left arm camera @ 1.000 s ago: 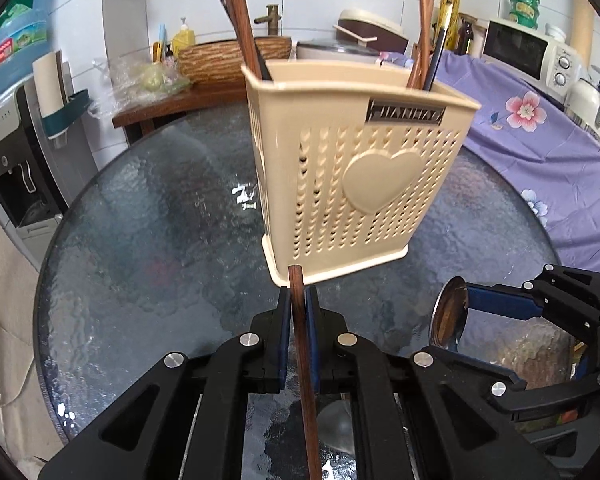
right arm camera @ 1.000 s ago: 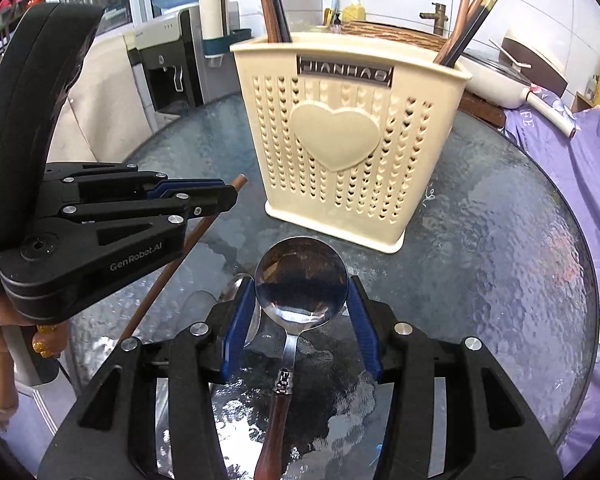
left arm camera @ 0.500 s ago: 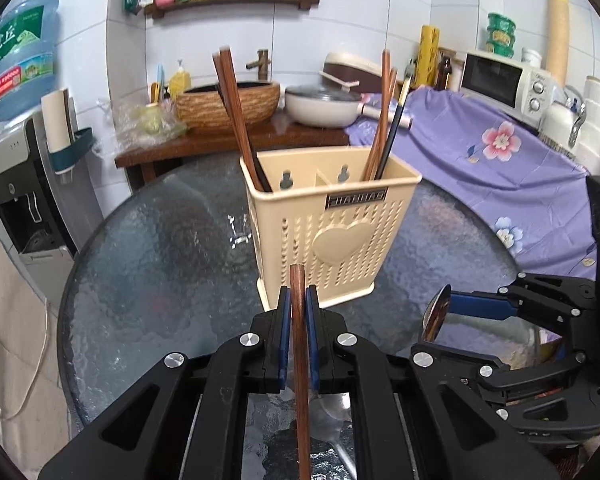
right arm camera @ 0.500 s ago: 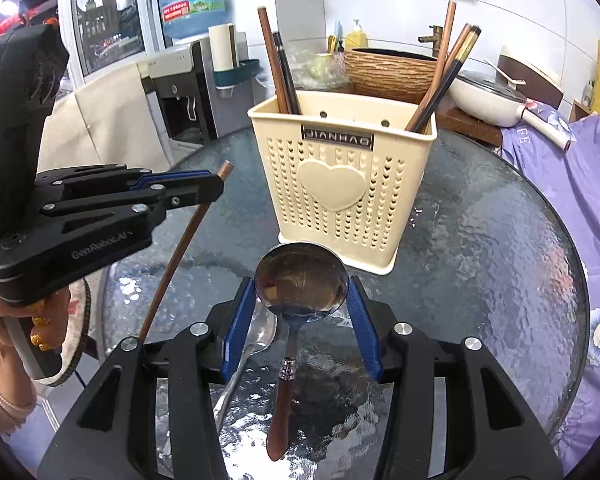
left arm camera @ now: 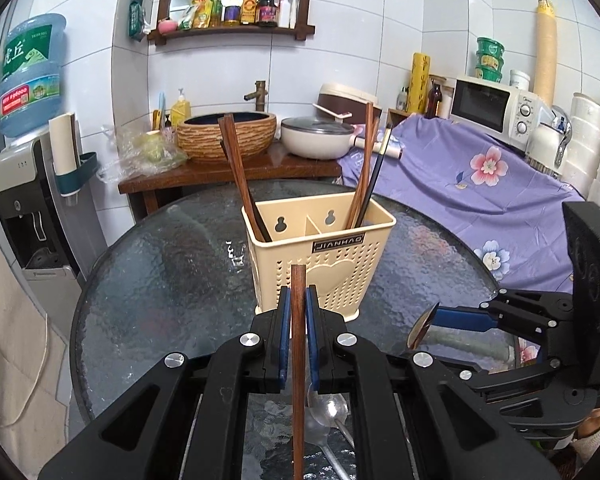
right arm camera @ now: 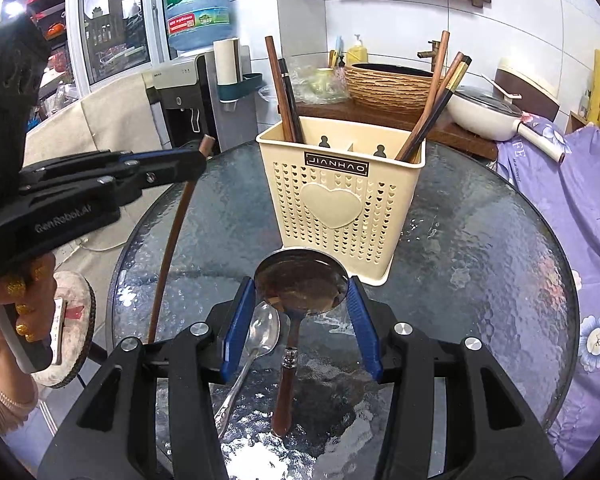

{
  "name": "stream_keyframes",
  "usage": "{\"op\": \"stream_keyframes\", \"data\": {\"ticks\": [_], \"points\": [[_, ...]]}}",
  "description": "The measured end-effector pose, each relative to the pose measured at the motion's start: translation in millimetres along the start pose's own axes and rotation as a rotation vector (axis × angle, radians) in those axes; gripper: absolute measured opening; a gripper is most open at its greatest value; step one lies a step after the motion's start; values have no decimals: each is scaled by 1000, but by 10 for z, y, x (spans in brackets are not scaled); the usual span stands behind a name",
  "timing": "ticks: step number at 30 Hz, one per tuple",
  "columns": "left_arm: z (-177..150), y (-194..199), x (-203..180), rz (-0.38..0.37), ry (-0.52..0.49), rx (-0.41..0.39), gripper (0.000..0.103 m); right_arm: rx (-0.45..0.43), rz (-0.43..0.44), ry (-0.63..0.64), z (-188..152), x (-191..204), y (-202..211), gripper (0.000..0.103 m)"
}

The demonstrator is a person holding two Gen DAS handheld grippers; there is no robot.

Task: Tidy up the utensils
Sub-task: 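Lift the spoon and chopstick and carry both over the cream basket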

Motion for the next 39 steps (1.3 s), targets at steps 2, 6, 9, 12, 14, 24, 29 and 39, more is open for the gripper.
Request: {"op": "stream_keyframes", "data": {"ticks": [2,6,9,12,14,24,29,39], "points": [[32,49,1,-2,-1,-14,7,-2,1,0,5,-10,11,47],[97,160,-1,-3,2,-47,7,-7,-1,2,18,-2,40,47],[140,226,-1,-4,-2,-65,7,-9,4,0,33,-2,61,47],[178,278,-9,-2,-5,-78,7,-11,8,-2,47,-14,81,47],[196,305,-18,-1,-10,-84,7,-12,12,-3,64,-14,98,47],[277,372,-33,-15,-9,-105,7,-31,24,11,172,12,183,47],[336,421,-50,-19,-19,-119,7,-32,35,16,244,11,207,47],[717,567,-102,-72,-43,-152,7,-64,57,8,598,-87,415,47]]}}
Point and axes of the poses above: each gripper's, at about its wrist camera, not at the fingertips, and y roughly against the way its jaws point, x to its left, z to its top, the point moved 6 cm from there along -y, roughly the way its jaws point, and after that the axes turned 5 degrees about -z, right-handed, at the moved point
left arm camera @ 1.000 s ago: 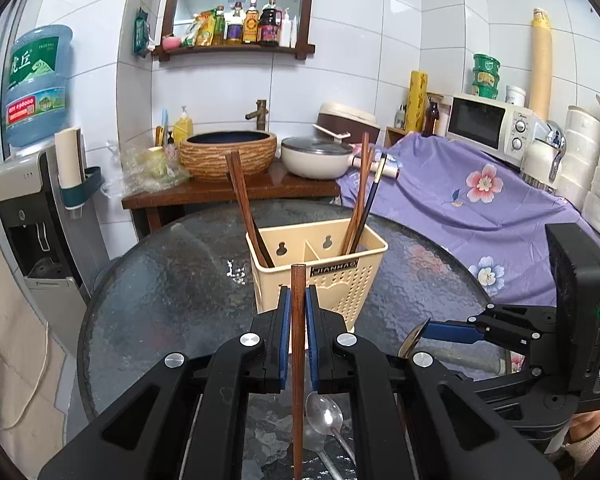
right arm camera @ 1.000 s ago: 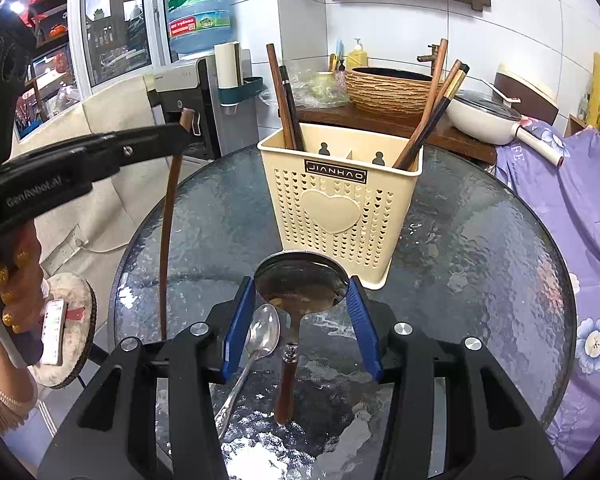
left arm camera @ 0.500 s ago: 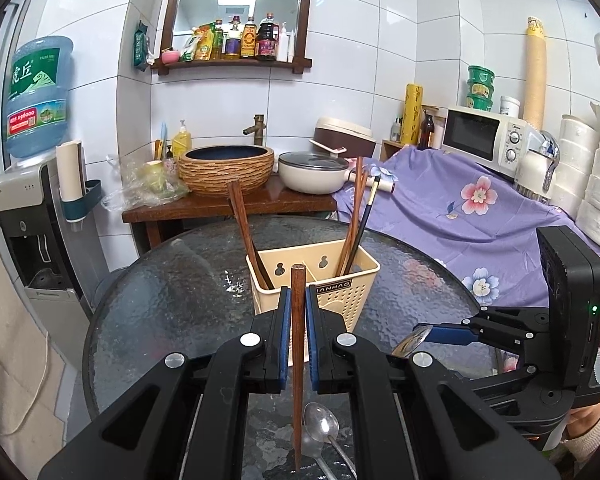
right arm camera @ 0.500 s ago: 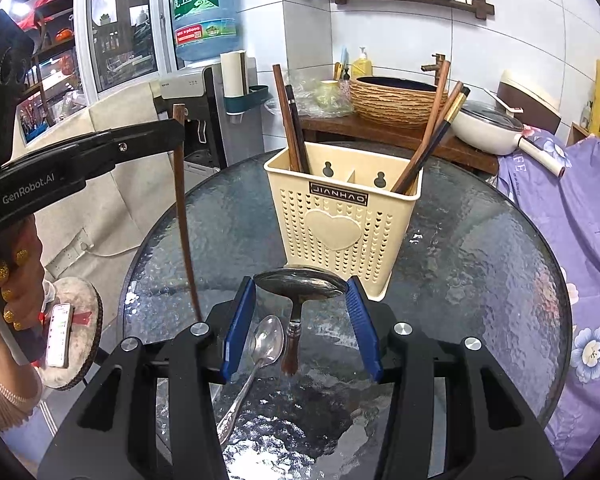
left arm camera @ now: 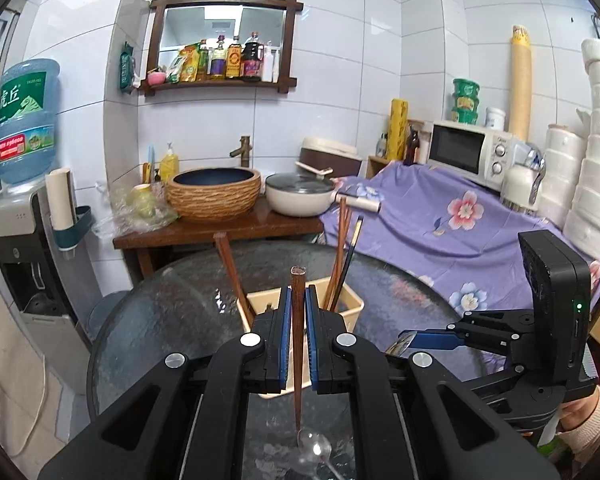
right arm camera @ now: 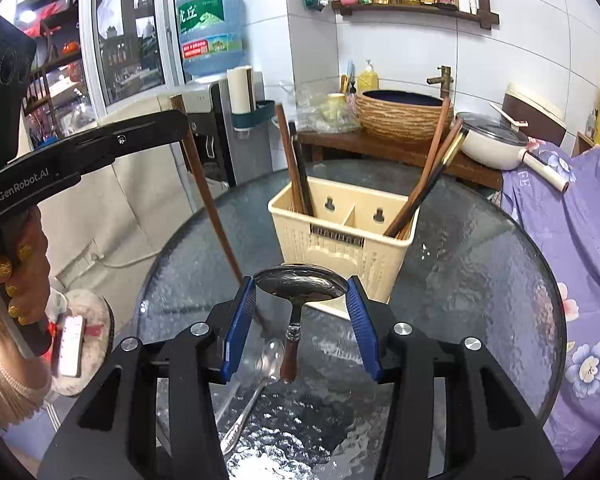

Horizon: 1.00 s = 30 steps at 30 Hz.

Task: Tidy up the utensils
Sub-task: 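Lift the spoon and chopstick and carry both over the cream basket, then lower the spoon and chopstick into the basket and open both grippers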

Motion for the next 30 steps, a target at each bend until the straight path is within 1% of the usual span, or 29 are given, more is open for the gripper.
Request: {"op": "stream_keyframes", "data": {"ticks": [3,10,14,17,20,23,26,30], "points": [[193,48,2,-34,11,-16,7,-18,4,-2,165,-46,94,47],[726,166,-98,-68,-8,-75,7,-83,-3,-12,695,-130,316,47],[985,174,-107,-42,-19,-107,7,-132,-29,-17,1000,-193,412,47],[1139,133,-81,7,-29,-130,7,-167,-71,-8,1196,-237,433,47],[1224,49,-24,53,-27,-141,7,-188,-119,1,1322,-280,377,47],[1251,-80,63,79,-3,-137,7,-186,-138,-12,1375,-351,269,47],[1233,-195,170,98,29,-134,7,-187,-172,-17,1363,-421,131,47],[1168,-343,287,121,60,-132,7,-164,-178,-30,1273,-492,-80,47]]}}
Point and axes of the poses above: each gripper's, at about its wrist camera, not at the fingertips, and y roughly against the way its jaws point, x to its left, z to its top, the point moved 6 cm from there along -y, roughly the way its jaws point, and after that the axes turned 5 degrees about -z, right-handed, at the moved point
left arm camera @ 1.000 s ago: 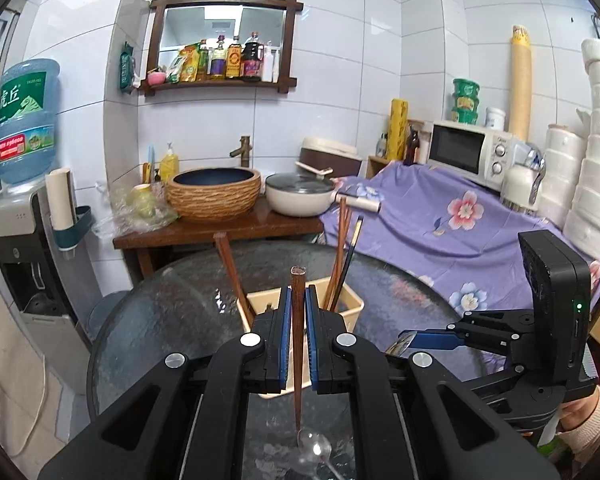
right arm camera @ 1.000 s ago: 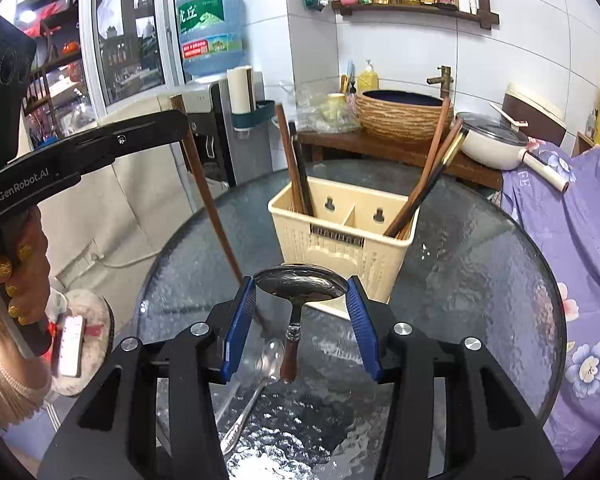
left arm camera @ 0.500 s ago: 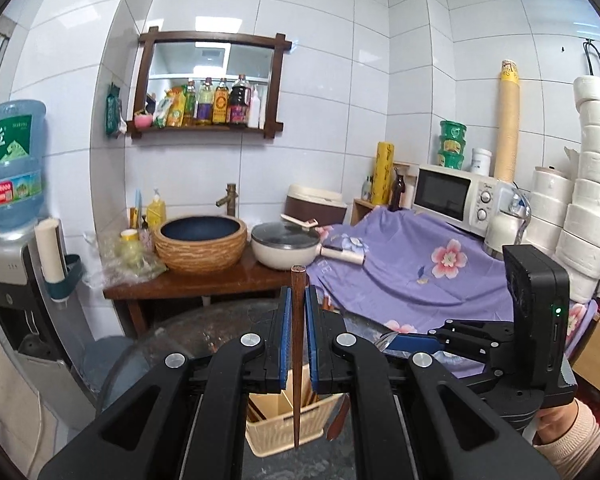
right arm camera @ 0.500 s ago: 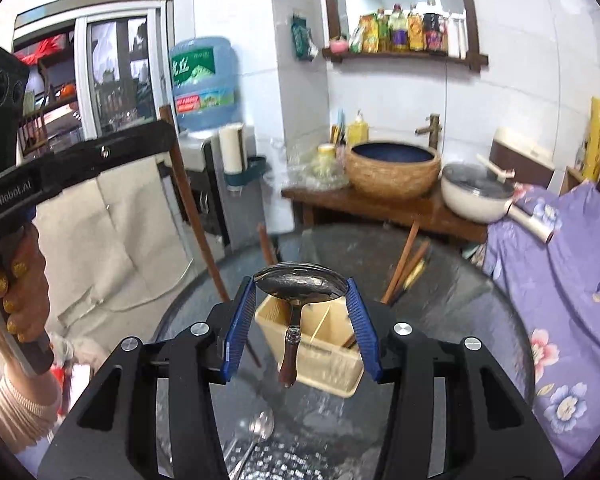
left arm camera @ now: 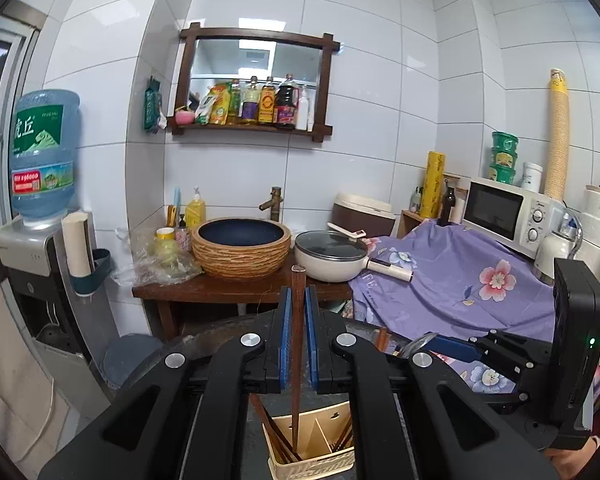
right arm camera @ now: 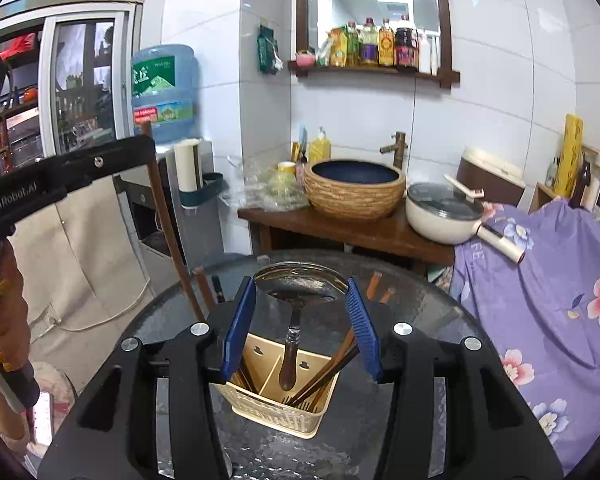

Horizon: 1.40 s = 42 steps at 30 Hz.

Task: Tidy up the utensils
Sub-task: 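Lower the spoon and chopstick into the basket and open both grippers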

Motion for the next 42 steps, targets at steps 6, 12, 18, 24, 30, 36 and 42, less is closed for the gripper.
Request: {"op": "stream_keyframes", "data": {"ticks": [6,12,18,24,30,36,42], "points": [[-299,-194,88,7,27,41,7,48,-6,-3,-236,-4,-260,47],[-631,-360,148,19,39,97,7,83,-14,10,-486,51,-424,47],[-898,-462,194,15,58,148,7,116,-9,-3,-687,37,-536,47],[-1119,-543,236,14,73,190,7,137,-14,-6,-815,44,-612,47],[-1226,-581,238,18,68,213,7,164,-10,-15,-907,29,-687,47],[-1321,-637,244,15,70,234,7,154,-15,-5,-924,36,-682,47],[-1346,-647,231,10,65,232,7,140,-25,-9,-919,13,-680,48]]}}
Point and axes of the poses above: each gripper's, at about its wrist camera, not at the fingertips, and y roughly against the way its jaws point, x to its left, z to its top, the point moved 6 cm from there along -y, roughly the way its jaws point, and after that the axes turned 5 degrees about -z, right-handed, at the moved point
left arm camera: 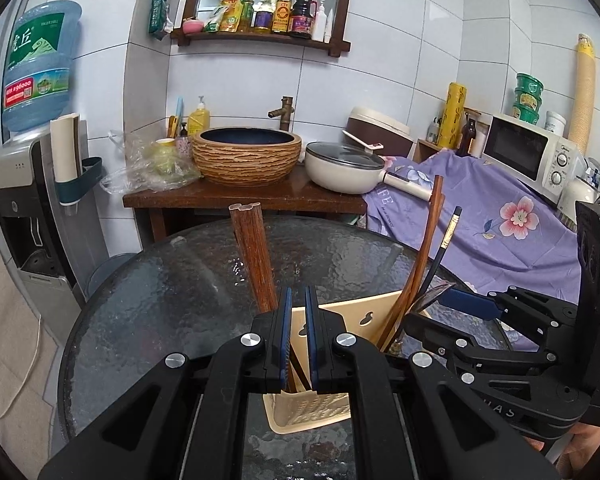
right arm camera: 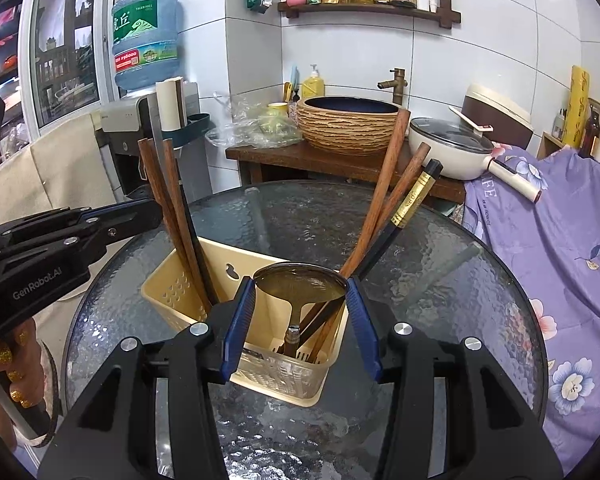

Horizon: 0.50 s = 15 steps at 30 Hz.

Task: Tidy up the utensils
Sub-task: 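Lower the spoon and chopstick into the basket and open both grippers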

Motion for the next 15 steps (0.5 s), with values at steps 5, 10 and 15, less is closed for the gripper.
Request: {"op": "stream_keyframes", "data": {"ticks": [5,10,15], "points": [[-1,95,-20,-3,-3,-24,19,-45,-6,4,22,-14,97,58],[-16,344,-71,7,-20,-87,49,-83,-15,12,-13,17,299,61],[-195,544,-39,44,-31,-114,68,-80,2,16,-202,117,474,65]]}}
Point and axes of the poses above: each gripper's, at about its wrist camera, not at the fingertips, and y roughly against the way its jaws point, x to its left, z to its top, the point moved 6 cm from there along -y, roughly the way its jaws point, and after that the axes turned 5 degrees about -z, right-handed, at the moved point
